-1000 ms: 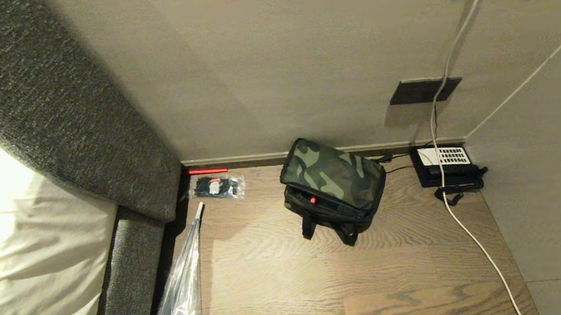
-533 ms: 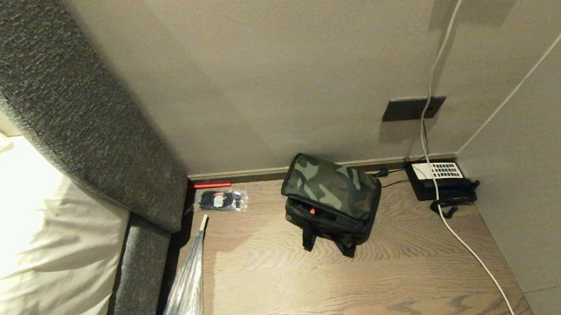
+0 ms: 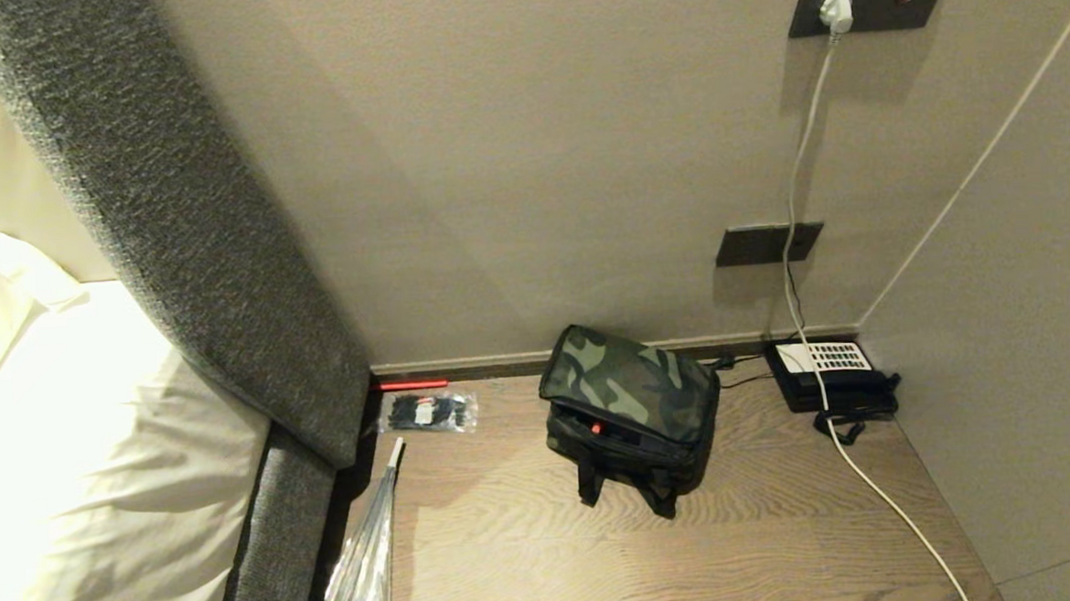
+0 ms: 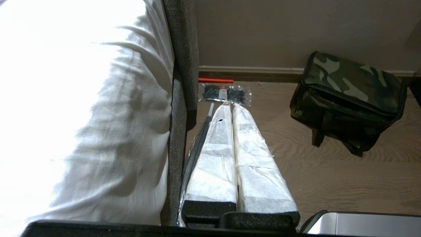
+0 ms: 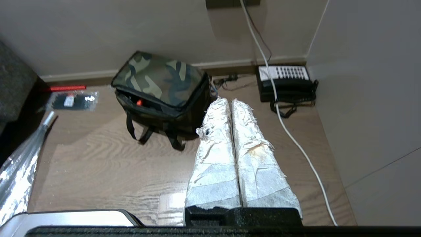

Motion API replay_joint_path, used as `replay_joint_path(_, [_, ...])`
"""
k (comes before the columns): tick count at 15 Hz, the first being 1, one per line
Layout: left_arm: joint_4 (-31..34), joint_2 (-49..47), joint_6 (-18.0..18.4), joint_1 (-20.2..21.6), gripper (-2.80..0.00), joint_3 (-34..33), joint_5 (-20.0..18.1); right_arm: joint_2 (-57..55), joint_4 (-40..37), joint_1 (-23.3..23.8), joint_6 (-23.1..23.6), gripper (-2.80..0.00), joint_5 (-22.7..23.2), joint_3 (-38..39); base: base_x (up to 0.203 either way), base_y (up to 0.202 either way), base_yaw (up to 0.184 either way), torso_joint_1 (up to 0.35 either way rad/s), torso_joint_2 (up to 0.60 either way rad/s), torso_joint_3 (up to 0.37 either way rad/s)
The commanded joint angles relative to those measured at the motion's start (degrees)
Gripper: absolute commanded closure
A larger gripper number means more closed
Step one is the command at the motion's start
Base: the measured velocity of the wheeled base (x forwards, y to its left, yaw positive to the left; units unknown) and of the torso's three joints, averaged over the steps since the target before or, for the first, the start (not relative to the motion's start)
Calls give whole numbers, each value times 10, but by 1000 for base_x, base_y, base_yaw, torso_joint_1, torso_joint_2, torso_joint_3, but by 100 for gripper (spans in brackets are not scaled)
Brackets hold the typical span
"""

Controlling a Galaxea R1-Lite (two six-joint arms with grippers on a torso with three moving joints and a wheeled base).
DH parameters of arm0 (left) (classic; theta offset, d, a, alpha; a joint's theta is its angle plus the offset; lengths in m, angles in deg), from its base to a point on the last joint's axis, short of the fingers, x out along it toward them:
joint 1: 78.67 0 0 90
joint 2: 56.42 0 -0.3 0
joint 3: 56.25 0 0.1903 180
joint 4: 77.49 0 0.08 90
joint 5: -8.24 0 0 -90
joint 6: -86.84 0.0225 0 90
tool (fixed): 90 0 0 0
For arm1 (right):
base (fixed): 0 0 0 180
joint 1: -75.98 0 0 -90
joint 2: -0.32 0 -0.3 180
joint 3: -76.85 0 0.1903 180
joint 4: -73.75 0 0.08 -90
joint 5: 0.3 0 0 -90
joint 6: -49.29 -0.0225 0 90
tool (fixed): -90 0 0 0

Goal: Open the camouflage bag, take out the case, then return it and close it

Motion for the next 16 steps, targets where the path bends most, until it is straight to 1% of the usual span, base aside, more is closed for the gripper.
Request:
replay_joint_path(1, [0,-1,0,0,0,1,0,16,0,0,0,0,0,8,0,0,0,0,-2,202])
replay_joint_path(16, [0,-1,0,0,0,0,0,16,1,-1,0,0,0,8,0,0,0,2,3,202])
